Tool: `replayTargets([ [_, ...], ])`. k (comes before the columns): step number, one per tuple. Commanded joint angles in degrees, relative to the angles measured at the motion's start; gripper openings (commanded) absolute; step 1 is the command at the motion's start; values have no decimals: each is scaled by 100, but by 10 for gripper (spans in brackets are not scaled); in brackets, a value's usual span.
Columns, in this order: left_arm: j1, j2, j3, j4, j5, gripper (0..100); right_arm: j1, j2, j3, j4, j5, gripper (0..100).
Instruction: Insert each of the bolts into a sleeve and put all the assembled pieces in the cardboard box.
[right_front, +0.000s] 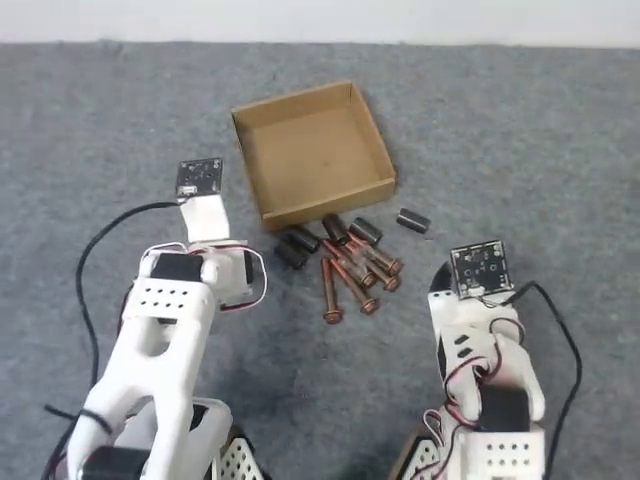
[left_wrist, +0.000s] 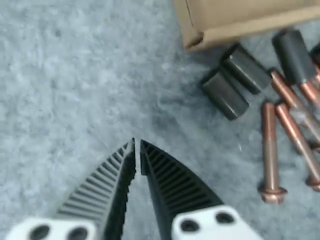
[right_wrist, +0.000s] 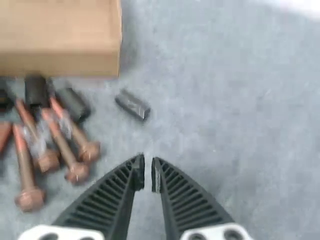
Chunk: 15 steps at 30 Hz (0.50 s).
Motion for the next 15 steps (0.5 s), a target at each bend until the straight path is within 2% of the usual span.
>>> replayTargets([
  [1, -18, 44, -119, -448, 88, 12, -207, 1305, -1134, -75, 360, 9],
  [6, -26, 53, 180, -1090, 79, 12, -303, 3697, -2637, 198, 668, 9],
  [11, 18, 53, 725, -2075, 79, 12, -330, 5446, -3947, 629, 993, 10],
  [15, 0, 18, 840, -2268, 79, 12, -321, 6563, -4774, 804, 1398, 11],
])
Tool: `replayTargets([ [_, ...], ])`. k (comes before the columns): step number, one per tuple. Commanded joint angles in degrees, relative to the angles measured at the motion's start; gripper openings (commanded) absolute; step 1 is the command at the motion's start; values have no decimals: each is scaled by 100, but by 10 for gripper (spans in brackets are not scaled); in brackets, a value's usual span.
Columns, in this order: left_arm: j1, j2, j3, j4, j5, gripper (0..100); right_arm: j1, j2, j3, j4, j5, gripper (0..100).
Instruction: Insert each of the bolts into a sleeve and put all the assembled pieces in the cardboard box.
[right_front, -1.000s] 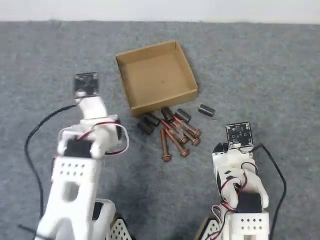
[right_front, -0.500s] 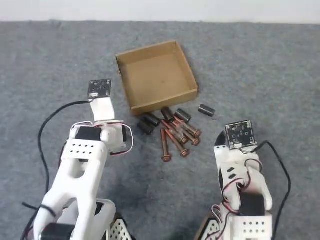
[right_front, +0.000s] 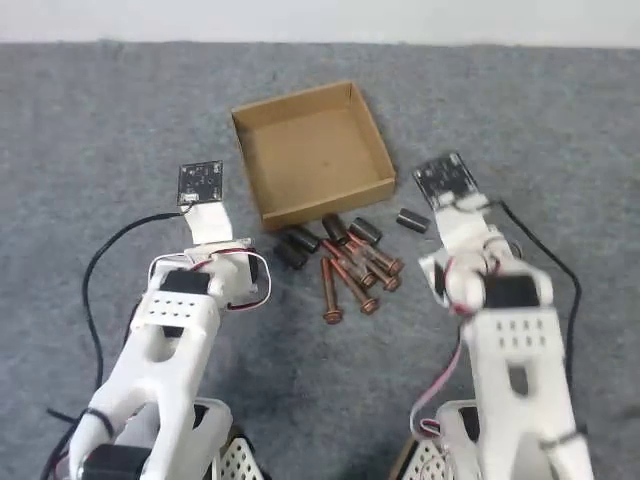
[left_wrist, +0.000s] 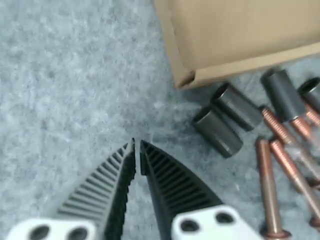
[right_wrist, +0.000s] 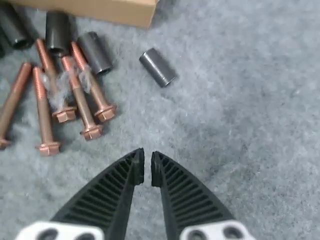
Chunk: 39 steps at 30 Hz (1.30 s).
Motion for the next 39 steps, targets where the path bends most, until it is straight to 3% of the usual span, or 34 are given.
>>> replayTargets([
  [1, -44, -62, -22, -299, 18, 12, -22, 927, -976, 92, 484, 13],
  [7, -53, -62, -31, -308, 18, 12, -40, 2237, -1758, 22, 1169, 153],
  [12, -53, -53, -40, -316, 9, 12, -40, 3152, -2207, -435, 2198, 158],
  [17, -53, -35, -48, -316, 9, 13, -48, 4092, -2769, -664, 2725, 158],
  [28, -53, -26, -22, -510, 9, 13, -154, 5631, -4070, -646, 3015, 158],
  [39, -53, -26, -22, -510, 9, 13, -470, 6053, -4123, -690, 3015, 158],
])
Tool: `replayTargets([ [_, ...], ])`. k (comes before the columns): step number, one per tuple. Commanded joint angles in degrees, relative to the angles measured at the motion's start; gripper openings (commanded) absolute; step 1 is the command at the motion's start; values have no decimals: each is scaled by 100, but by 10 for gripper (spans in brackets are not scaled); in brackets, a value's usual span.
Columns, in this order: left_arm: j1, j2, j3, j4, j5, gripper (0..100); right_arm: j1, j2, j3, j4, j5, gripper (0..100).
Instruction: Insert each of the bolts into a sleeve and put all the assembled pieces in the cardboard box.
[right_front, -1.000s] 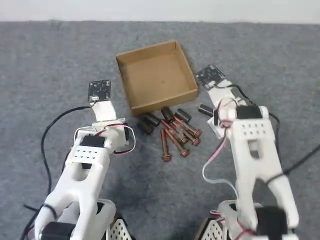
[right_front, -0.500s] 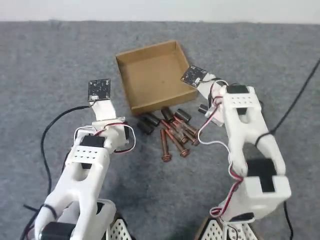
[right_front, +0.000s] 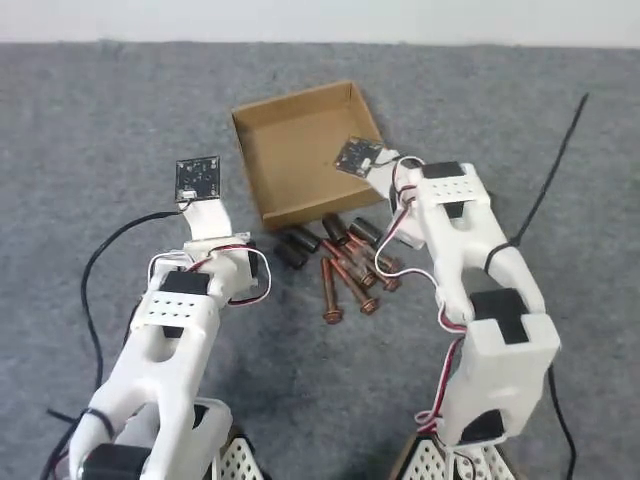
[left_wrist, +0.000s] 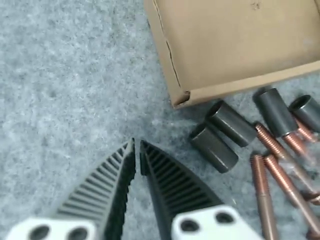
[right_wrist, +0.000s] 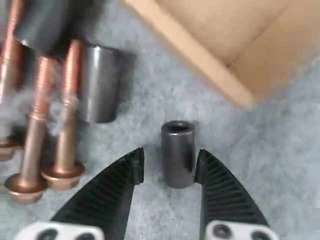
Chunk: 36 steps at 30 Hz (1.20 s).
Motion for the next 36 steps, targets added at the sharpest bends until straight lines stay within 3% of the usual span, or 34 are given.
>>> replayTargets([
  [1, -44, -26, -48, -114, 9, 13, 4, -31, -316, -92, 79, 158],
  [10, -44, -26, -48, -114, 9, 13, 259, 277, -378, -101, 334, 154],
  [15, -44, -26, -48, -114, 9, 13, 251, 505, -598, -101, 325, 0],
  [23, -44, -26, -48, -114, 9, 13, 541, 233, -800, 189, 299, 6],
  [36, -44, -26, -48, -105, 9, 13, 822, -1103, -747, 2105, -2963, 6],
])
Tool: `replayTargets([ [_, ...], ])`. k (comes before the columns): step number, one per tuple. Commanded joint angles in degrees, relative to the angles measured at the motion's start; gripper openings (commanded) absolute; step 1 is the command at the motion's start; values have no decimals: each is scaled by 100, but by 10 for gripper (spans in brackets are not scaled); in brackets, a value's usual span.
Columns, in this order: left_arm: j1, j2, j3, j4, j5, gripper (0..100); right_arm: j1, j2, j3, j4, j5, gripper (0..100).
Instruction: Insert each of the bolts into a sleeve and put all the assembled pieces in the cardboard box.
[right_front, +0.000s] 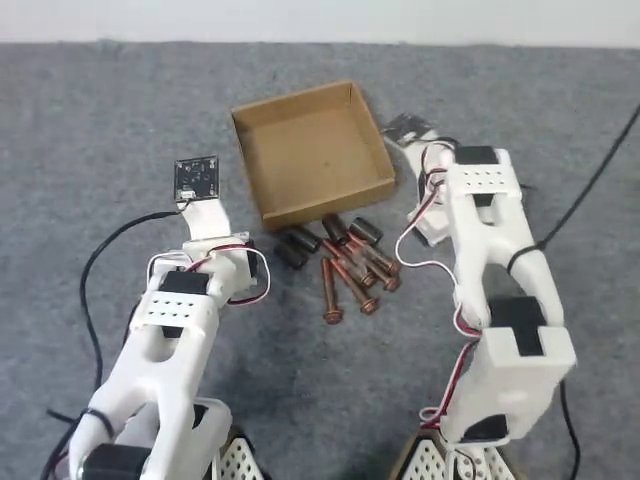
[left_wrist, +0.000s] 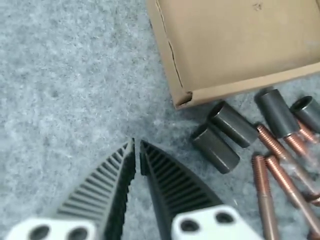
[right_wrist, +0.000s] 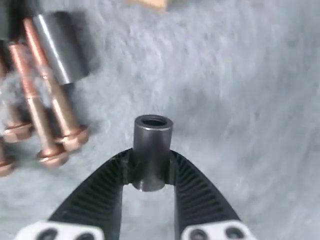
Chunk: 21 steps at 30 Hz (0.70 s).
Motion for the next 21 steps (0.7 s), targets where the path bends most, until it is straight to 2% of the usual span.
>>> replayTargets([
  [1, -18, -26, -40, -97, 9, 13, 295, -567, -141, 374, -905, 6],
  [6, -18, -44, -40, 79, 9, 13, 523, -593, 492, 295, -923, 6],
  [17, 26, -70, -40, 237, 18, 12, 673, -1455, 2760, -1376, -1618, 6],
  [21, 53, -237, -136, 440, 35, 12, 796, -1771, 3420, -2105, -1644, 6],
])
